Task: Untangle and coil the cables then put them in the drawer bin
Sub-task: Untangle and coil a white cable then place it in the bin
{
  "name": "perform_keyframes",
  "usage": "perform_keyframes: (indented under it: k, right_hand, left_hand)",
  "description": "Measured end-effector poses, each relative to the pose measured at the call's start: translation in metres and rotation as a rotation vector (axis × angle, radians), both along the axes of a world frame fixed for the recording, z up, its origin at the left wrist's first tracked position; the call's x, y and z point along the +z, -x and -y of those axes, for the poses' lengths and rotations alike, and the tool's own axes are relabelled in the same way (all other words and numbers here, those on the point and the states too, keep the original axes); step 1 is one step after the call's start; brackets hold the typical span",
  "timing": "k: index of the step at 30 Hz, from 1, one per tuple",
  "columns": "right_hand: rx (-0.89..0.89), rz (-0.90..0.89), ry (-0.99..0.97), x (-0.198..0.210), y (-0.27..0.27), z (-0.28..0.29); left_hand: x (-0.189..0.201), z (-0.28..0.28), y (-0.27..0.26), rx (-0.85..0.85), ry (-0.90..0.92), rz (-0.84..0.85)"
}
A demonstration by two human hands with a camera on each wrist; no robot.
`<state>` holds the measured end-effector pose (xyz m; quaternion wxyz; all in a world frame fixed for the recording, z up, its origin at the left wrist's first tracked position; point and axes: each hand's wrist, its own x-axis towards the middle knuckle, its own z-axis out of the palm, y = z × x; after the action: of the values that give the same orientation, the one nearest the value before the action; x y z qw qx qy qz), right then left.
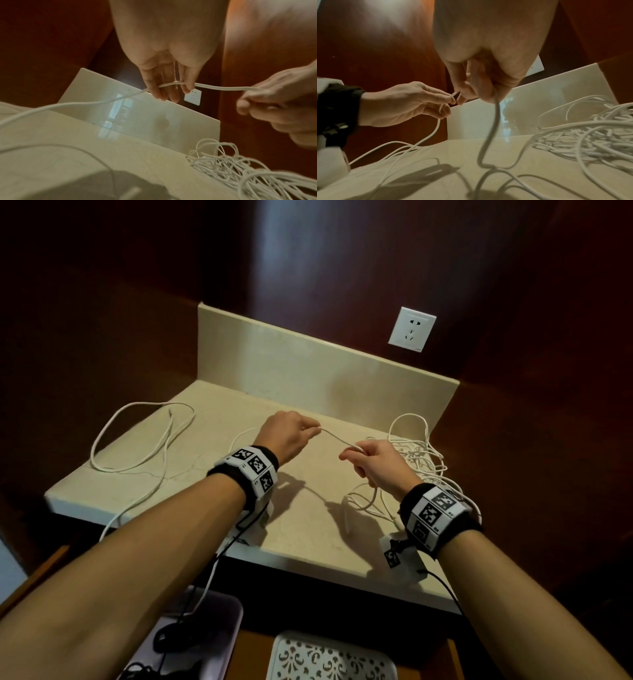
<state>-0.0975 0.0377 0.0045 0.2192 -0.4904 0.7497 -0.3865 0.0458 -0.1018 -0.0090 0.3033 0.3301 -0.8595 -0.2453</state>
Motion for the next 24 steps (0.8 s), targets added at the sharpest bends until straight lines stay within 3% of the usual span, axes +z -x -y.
perform_keyframes:
  k: [3, 7, 9, 13, 16, 20, 24]
  right_hand:
    - [0.011, 0.085, -0.039, -0.006, 0.008, -0.013]
    - [-0.003, 0.098, -0.034, -0.010, 0.013, -0.018]
    - [-0.002, 0.026, -0.024, -0.010, 0.010, -0.015]
    - [0.024, -0.131, -0.005, -0.008, 0.007, -0.013]
    - [0.025, -0.176, 0.003, -0.007, 0.006, -0.014]
    - [-0.003, -0.131, -0.029, -0.013, 0.011, -0.017]
    - [0.025, -0.211, -0.100, -0.016, 0.022, -0.028]
  left_hand:
    - [0.001, 0.010, -0.009, 0.151, -0.027, -0.061]
    - [0.001, 0.007, -0.010, 0.233, -0.024, 0.036]
    - [0.000, -0.001, -0.006, 0.160, -0.024, 0.042]
    - [0.002, -0.019, 0.000, -0.163, -0.056, 0.110]
    - [0.005, -0.023, 0.001, -0.224, -0.071, 0.117]
    - [0.007, -0.013, -0.003, -0.043, 0.007, 0.060]
    - [0.008, 0.004, -0.011, 0.134, 0.016, 0.053]
